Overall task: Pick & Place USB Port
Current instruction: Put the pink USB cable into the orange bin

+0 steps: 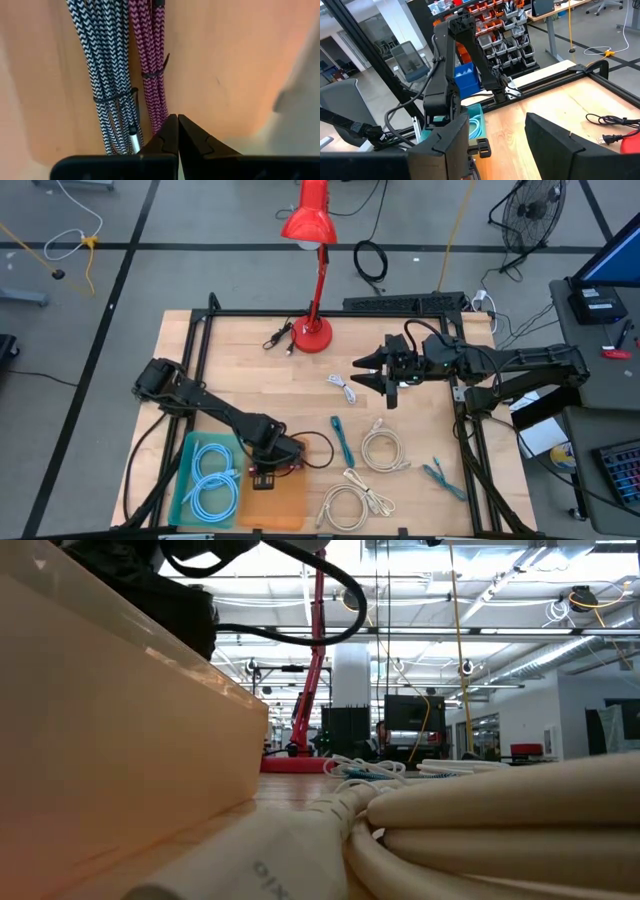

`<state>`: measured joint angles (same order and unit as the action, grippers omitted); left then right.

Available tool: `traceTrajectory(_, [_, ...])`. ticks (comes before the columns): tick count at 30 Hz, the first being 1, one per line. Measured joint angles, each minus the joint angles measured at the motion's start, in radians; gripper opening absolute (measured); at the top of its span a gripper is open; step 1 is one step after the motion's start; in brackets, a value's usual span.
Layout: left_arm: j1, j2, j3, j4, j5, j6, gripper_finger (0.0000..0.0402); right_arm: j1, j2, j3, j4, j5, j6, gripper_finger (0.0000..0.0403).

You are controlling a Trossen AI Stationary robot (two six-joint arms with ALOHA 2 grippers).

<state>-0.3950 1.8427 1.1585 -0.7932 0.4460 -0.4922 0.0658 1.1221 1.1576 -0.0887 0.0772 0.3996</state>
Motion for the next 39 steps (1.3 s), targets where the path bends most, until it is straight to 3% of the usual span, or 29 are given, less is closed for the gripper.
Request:
traceTrajectory(9, [0.0,0.002,-0.006,0.037,-0.033,-0.008,0.0,0.0,0.0,0.0,0.0,0.0,0.0,0.0183])
traceTrajectory(21, [-0.02,0.005,-0.007,0.013,-0.183,-0.045,0.0,0.0,0.0,0.0,0.0,0.0,0.0,0.0183])
traceTrajectory(33, [-0.027,0.005,-0.007,0.009,-0.218,-0.068,0.0,0.0,0.0,0.0,0.001,0.0,0.0,0.0183])
traceTrajectory(39, [-0.026,0.006,0.049,-0.078,-0.296,-0.048,0.0,0.0,0.0,0.0,0.001,0.001,0.0,0.0183])
